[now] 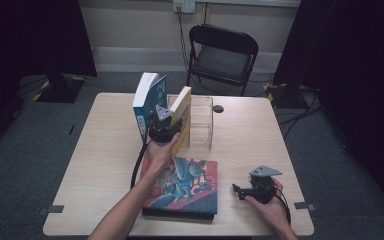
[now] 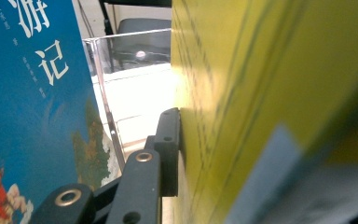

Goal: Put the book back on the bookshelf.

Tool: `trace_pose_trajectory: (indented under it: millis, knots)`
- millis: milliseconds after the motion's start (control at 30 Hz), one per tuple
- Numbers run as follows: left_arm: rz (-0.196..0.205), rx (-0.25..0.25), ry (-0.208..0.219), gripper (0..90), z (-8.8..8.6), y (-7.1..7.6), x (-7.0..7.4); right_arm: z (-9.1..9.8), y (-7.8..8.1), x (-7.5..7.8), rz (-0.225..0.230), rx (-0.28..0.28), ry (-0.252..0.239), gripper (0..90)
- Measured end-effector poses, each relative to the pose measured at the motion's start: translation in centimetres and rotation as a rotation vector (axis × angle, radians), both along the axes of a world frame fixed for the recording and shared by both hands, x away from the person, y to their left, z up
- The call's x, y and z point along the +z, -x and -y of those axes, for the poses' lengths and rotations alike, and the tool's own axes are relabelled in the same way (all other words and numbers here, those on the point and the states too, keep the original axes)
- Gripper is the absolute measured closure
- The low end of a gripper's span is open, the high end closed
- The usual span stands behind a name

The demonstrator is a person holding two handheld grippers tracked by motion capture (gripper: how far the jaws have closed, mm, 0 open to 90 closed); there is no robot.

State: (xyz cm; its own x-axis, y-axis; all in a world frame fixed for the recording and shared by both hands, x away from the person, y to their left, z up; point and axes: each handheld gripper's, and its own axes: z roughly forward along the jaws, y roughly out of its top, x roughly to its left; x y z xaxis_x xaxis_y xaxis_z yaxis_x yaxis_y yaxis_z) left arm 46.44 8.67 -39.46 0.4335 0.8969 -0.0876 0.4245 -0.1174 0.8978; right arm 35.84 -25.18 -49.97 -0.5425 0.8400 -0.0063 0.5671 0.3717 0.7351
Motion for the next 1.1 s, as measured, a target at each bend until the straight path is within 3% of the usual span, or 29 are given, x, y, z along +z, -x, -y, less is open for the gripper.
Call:
trace_pose_trajectory:
  millis: [67,167,267,367,500,567,700,867,1033,1100]
  knots:
    - [-0.007,0.007,0.015,68.7,-0.2,0.2,0.1,0.0,0.0,0.0,0.0,0.0,0.0,14.3]
    - [0.011,-0.014,-0.005,67.8,-0.2,0.6,0.4,0.0,0.0,0.0,0.0,-0.001,0.0,14.3]
    - [-0.001,-0.027,0.024,64.1,-0.3,0.8,0.7,0.0,0.0,0.0,-0.001,-0.001,0.0,14.3]
    - [0.005,-0.043,-0.003,61.8,-0.2,1.2,1.0,0.0,0.0,0.0,0.0,-0.001,0.0,14.3]
    - [-0.004,-0.067,0.005,56.6,-0.4,1.6,1.4,0.0,0.0,0.0,0.0,-0.001,0.0,14.3]
    - [-0.005,-0.082,-0.005,55.1,-0.6,1.7,1.9,-0.1,0.0,0.0,0.0,-0.002,0.0,14.2]
    - [-0.02,-0.098,0.02,53.3,-0.9,1.6,3.4,-0.1,0.0,0.0,0.0,-0.002,0.0,14.3]
    - [-0.05,-0.109,-0.033,51.1,-1.1,1.5,5.6,-0.1,0.0,0.0,-0.001,-0.003,0.0,14.3]
    - [-0.102,-0.119,-0.038,50.6,-1.3,0.7,7.1,-0.1,0.0,0.0,-0.001,-0.003,0.0,14.3]
    - [-0.14,-0.113,-0.058,51.2,-1.4,-0.1,7.9,-0.1,0.0,0.0,-0.001,-0.003,0.0,14.3]
